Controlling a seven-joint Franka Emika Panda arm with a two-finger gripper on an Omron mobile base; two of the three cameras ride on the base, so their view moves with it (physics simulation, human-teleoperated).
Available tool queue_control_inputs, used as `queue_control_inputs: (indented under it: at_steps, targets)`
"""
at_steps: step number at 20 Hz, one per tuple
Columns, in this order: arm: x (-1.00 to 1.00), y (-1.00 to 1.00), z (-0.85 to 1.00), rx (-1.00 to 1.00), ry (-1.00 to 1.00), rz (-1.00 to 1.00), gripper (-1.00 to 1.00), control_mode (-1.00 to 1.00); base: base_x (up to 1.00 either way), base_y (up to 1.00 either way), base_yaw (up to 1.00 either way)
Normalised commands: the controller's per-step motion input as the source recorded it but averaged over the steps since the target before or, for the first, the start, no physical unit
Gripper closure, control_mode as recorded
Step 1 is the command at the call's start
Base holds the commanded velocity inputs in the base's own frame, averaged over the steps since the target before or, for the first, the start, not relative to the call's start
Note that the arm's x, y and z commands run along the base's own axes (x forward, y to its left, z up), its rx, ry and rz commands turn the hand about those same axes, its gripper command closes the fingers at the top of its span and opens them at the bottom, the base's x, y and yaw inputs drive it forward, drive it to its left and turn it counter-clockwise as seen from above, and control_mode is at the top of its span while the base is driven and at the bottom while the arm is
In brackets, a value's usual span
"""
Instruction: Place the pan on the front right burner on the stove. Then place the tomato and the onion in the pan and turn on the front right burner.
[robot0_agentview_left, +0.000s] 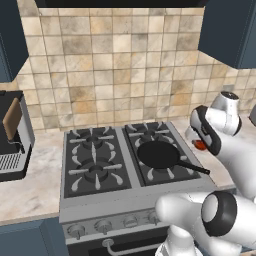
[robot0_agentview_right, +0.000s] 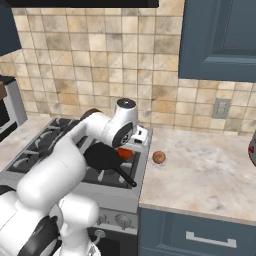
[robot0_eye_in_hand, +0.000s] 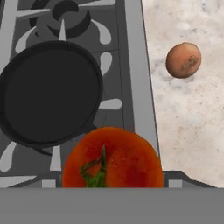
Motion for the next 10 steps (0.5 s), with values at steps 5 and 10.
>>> queue_control_inputs:
  at_steps: [5, 10]
  targets:
    - [0.00, 0.63, 0.10, 0.00, 0.00, 0.00, 1.00, -1.00, 0.00, 0.00, 0.00]
    - [0.00, 0.67, 0.01, -0.01, 0.00, 0.00, 1.00, -1.00, 0.00, 0.00, 0.00]
